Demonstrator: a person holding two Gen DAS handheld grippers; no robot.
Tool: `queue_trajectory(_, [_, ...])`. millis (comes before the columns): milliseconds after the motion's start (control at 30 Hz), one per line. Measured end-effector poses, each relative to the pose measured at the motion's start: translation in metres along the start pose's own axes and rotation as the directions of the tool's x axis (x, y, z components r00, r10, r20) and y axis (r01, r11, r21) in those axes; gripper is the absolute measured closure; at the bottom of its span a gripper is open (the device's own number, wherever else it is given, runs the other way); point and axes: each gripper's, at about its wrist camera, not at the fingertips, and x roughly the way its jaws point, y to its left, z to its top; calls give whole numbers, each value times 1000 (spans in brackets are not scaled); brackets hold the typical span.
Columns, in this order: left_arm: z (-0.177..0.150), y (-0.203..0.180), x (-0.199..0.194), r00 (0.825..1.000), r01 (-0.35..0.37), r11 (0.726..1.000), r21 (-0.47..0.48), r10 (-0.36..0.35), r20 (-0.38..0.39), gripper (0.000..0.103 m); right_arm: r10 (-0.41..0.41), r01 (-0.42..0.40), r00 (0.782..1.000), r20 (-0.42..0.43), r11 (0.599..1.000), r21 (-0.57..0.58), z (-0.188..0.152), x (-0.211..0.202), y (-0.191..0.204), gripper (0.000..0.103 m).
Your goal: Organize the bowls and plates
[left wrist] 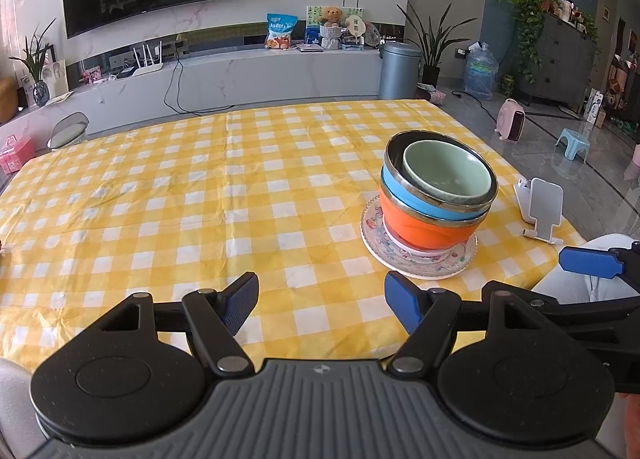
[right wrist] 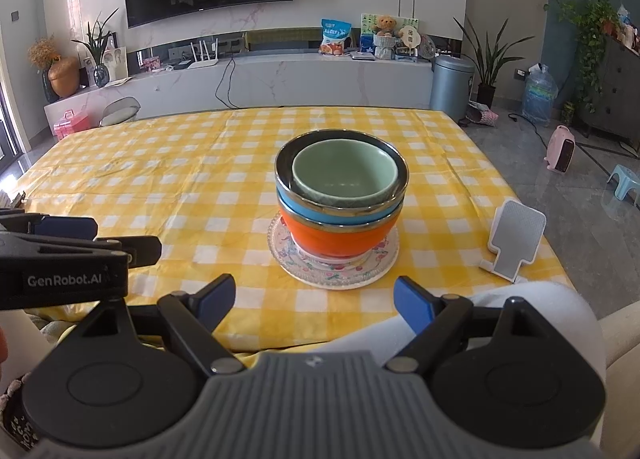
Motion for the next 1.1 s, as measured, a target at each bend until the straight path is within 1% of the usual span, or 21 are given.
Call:
queue_trajectory(1000, [-2,-1,0,1000,-5,1000,6,5,-1,19,2,-2,1000,0,1000,-18,-1,1,3,18])
queue_trajectory(1100, [-2,-1,0,1000,-14,1000,8,14,0,19,4,-4,1000,-1,1000,-16,-1,0,3,18])
